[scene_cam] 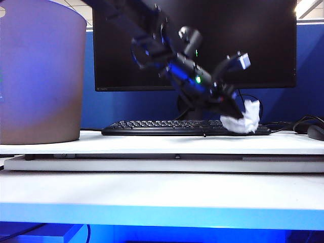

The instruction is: Pick up all paper balls from the table and place them in the pink trash can.

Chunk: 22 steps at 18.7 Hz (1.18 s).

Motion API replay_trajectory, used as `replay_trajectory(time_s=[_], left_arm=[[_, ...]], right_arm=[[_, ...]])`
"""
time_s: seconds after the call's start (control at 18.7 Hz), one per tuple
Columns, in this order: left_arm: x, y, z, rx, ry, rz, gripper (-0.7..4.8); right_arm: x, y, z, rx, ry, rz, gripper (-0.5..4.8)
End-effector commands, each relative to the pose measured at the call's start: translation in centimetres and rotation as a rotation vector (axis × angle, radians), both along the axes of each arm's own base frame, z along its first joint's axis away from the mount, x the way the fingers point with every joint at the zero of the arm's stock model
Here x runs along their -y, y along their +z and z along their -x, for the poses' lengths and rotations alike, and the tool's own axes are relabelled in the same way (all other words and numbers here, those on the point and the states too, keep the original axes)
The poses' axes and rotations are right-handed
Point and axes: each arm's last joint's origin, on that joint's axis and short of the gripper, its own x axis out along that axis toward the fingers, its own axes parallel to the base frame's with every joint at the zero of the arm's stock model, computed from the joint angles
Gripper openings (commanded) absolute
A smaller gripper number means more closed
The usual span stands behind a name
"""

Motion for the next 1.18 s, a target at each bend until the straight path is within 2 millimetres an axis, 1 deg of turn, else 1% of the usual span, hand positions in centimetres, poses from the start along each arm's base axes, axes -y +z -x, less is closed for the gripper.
replay_trajectory(time_s=[0.05,0.11,0.21,0.27,0.32,0.37,0.43,0.48,0.53,0.64,0.69,0.75,0.8,0.96,1.07,1.18], left_arm=[[-1.5,7.4,1.6,0.096,0.082,-0.012,-0.05],[-2.4,10.4,2.5,0.142,0.126,-0.011,-0.05],[-4.4,15.5,4.3,0.261,0.246,-0.022,-0.05],[-5.4,17.7,5.3,0.308,0.306,-0.022,-0.05],[-7.7,21.3,7.3,0.387,0.457,-0.067,-0.05],[-9.3,23.0,8.7,0.42,0.566,-0.123,-0.05],[-10.9,24.1,9.7,0.439,0.667,-0.184,-0.05],[-12.6,24.9,10.3,0.431,0.758,-0.229,-0.05],[-14.1,25.2,10.5,0.398,0.82,-0.257,-0.05],[-18.3,24.4,9.7,0.284,0.996,-0.383,-0.05],[-19.8,23.9,9.7,0.219,1.052,-0.427,-0.05],[-21.6,24.2,9.5,0.17,1.101,-0.402,-0.05],[-22.4,24.7,9.9,0.17,1.121,-0.385,-0.05],[-23.3,26.8,12.0,0.22,1.139,-0.331,-0.05],[-23.5,27.0,12.4,0.22,1.14,-0.33,-0.05],[-23.6,26.6,12.7,0.183,1.136,-0.363,-0.04]], right_arm=[[0.0,0.1,0.0,0.019,-0.002,-0.003,0.63],[0.0,0.1,0.0,0.019,-0.002,-0.002,0.63],[0.0,0.1,0.0,0.021,-0.002,-0.002,0.63],[0.0,0.1,0.0,0.02,-0.002,-0.002,0.63],[0.0,0.1,0.0,0.02,-0.002,-0.001,0.63],[0.0,0.1,0.0,0.021,-0.002,-0.001,0.63],[0.0,0.1,0.0,0.021,-0.002,-0.001,0.63],[0.0,0.1,0.0,0.021,-0.002,-0.001,0.63],[0.0,0.1,0.0,0.021,-0.002,-0.001,0.63],[0.0,0.2,0.1,0.028,-0.002,-0.001,0.63],[0.0,0.3,0.1,0.041,-0.001,-0.001,0.63],[0.0,0.4,0.1,0.052,0.004,0.0,0.63],[0.0,0.5,0.1,0.06,0.006,0.0,0.63],[0.0,0.5,0.2,0.063,0.004,0.0,0.63],[0.0,0.5,0.2,0.066,0.0,-0.001,0.63],[0.0,0.6,0.2,0.068,-0.001,-0.001,0.64]])
